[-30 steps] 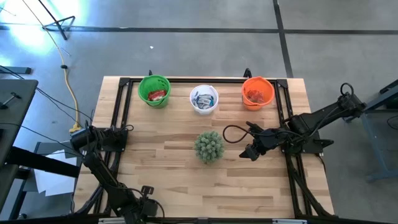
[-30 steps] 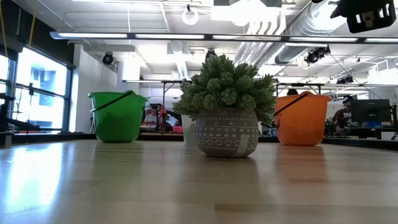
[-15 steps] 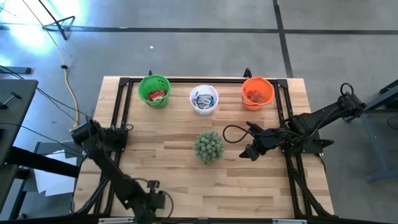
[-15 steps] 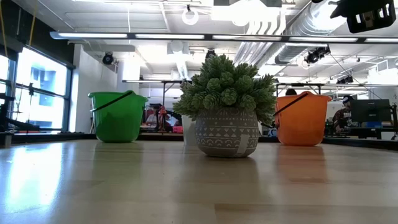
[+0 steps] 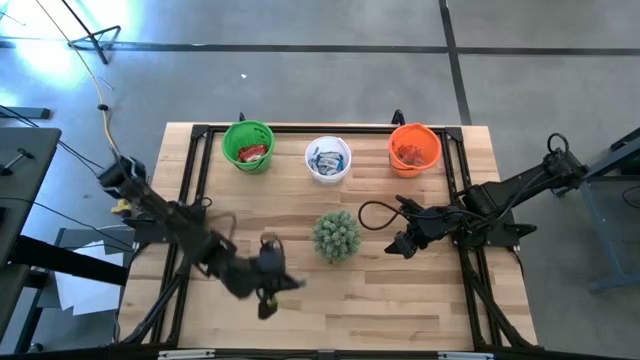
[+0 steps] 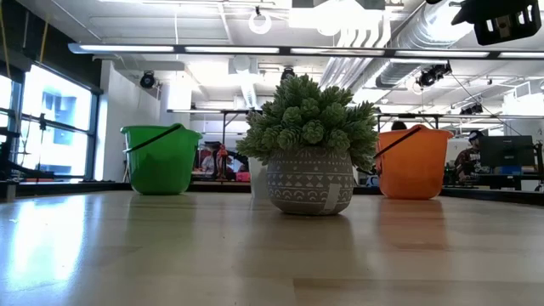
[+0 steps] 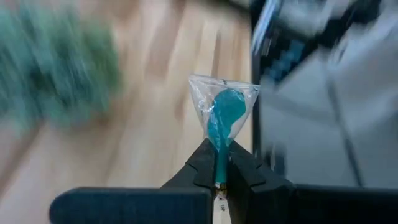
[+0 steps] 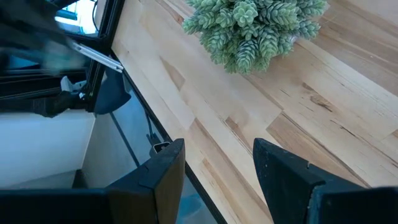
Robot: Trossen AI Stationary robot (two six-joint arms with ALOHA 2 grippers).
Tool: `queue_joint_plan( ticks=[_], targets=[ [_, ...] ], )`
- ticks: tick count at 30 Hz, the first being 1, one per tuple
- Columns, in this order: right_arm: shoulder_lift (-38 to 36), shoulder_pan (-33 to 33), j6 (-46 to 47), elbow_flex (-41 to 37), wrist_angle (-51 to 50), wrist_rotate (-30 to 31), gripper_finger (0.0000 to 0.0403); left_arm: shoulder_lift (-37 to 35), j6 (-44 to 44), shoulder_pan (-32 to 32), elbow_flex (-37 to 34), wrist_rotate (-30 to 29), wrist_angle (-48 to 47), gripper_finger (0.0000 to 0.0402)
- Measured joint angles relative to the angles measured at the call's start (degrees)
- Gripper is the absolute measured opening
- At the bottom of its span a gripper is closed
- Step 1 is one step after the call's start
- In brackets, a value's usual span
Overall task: Sort candy
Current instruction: Put the transparent candy into the orange bucket
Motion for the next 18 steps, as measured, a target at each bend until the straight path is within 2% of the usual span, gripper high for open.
queue_joint_plan(
  ticks=[3, 8, 11, 18],
  targets=[
    [0.0, 0.0, 0.0, 0.0, 0.0, 0.0, 0.0185, -3.5, 5.6, 2.9, 0.0, -1.9, 6.5, 0.0003],
    [0.0, 0.0, -0.5, 0.0, -0.1, -0.6, 0.0185, -6.4, 13.8, 6.6, 0.1, -1.8, 15.5, 0.0003],
    [0.0, 0.0, -4.3, 0.0, -0.1, -2.7, 0.0185, -6.9, 15.4, 8.1, 0.1, -1.8, 17.5, 0.0003],
    [0.0, 0.0, -10.7, 0.0, 0.0, -2.8, 0.0185, -6.9, 18.0, 12.3, 0.1, -1.7, 16.2, 0.0003]
  ],
)
